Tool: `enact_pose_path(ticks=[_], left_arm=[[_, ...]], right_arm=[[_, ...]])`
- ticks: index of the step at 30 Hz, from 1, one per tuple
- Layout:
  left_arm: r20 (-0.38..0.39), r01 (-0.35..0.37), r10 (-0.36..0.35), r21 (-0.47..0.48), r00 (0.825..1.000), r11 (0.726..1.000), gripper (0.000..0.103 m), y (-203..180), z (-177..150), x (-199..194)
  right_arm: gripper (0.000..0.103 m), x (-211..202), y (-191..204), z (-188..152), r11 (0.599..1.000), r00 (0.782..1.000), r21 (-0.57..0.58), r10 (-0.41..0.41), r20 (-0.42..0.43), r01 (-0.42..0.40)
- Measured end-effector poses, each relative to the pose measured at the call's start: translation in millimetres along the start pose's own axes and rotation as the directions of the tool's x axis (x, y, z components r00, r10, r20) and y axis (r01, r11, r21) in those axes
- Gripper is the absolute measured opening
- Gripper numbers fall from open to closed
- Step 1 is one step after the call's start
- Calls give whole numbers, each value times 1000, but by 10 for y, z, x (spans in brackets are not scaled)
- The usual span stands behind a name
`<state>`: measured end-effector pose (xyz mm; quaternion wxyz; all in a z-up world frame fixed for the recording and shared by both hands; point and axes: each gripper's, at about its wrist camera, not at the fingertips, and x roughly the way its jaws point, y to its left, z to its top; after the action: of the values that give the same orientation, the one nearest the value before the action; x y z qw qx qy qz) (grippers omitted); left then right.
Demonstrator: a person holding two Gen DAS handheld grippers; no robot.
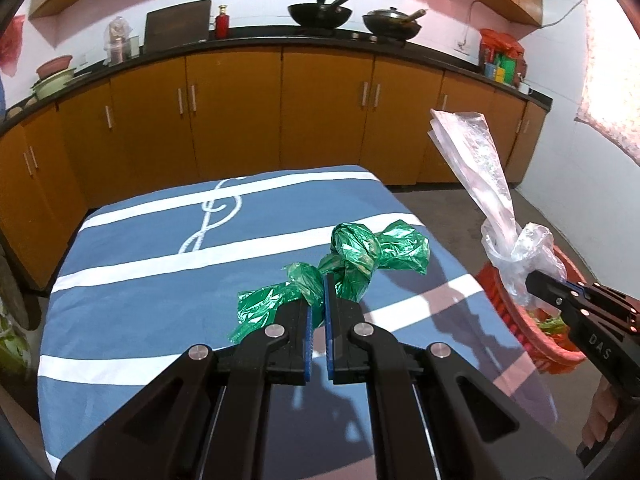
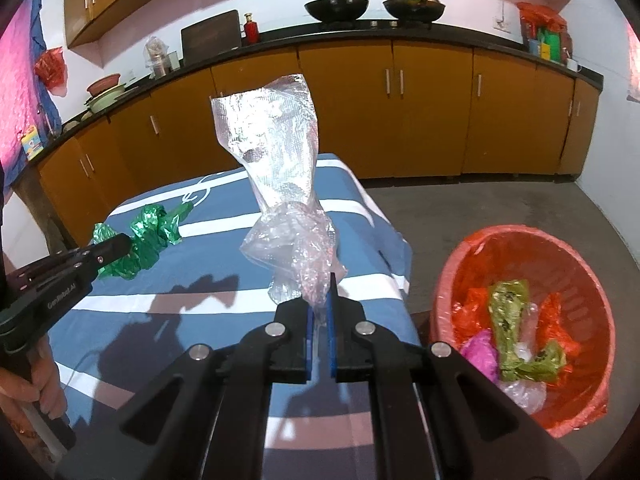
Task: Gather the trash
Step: 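Carry the clear bag and green foil bag over the orange basket with both tools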
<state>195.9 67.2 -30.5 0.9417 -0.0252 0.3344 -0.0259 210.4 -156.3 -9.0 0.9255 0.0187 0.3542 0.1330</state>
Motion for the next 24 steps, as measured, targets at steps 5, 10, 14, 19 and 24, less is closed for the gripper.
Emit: enact_pose_path(ticks=[5,10,14,19,24], left_arm=[[11,26,-26,28,1000,999,5,-245,2,-64],[18,55,-56,48,998,997,5,-486,9,-102],[20,73,-75,64,997,995,5,-684,13,-98],[24,99,-102,81,995,992,5,-886,36,-88],[18,121,-123,85,992,989,5,-1033,44,-67]], right_arm=[[7,-181,-179,-28,999,999,9,-34,17,34],[7,-326,-436,-75,997,997,41,-72,30,70],[7,-408,-668,-123,992,994,72,-102,34,99],[7,-487,-921,-181,986,990,102,-138,34,133],[7,-538,-1070,-211,980,986,119,-162,34,157]])
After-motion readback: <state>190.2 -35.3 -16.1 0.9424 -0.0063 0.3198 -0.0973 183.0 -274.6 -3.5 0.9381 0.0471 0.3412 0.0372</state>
